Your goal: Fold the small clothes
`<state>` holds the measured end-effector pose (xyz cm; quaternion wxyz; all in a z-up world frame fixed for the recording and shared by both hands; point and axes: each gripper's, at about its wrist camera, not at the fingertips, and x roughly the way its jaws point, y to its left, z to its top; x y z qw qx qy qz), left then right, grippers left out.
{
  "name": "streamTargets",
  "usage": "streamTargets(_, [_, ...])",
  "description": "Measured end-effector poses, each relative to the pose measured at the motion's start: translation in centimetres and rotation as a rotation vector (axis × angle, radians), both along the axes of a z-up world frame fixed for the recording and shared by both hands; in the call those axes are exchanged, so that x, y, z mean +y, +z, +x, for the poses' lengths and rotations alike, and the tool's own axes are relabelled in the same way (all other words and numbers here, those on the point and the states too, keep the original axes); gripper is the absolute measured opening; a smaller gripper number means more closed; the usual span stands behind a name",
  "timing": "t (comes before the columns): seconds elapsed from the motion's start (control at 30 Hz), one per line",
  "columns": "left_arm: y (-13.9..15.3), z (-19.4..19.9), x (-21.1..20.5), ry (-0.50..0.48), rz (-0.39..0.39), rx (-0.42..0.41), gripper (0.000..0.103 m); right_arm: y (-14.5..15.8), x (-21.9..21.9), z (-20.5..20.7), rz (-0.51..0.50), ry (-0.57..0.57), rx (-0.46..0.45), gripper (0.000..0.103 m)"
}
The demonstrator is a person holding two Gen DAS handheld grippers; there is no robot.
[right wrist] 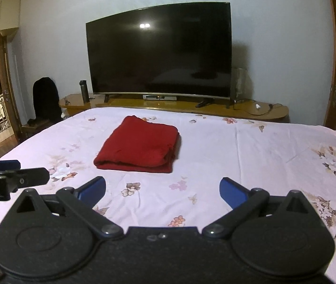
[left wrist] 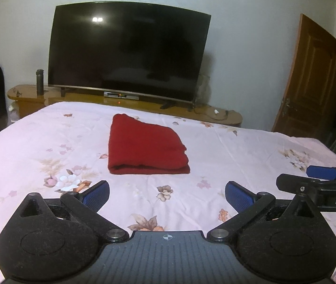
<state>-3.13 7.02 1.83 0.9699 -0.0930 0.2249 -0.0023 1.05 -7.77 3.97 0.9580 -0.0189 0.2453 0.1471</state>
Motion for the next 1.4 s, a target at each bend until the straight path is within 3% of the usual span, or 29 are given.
streamTargets(1.4, [0.8, 0.2, 0.2, -0.03, 0.041, -0.019, 0.103, 0.8, 1.6, -1.0, 0.004, -0.006, -0.026, 0.102])
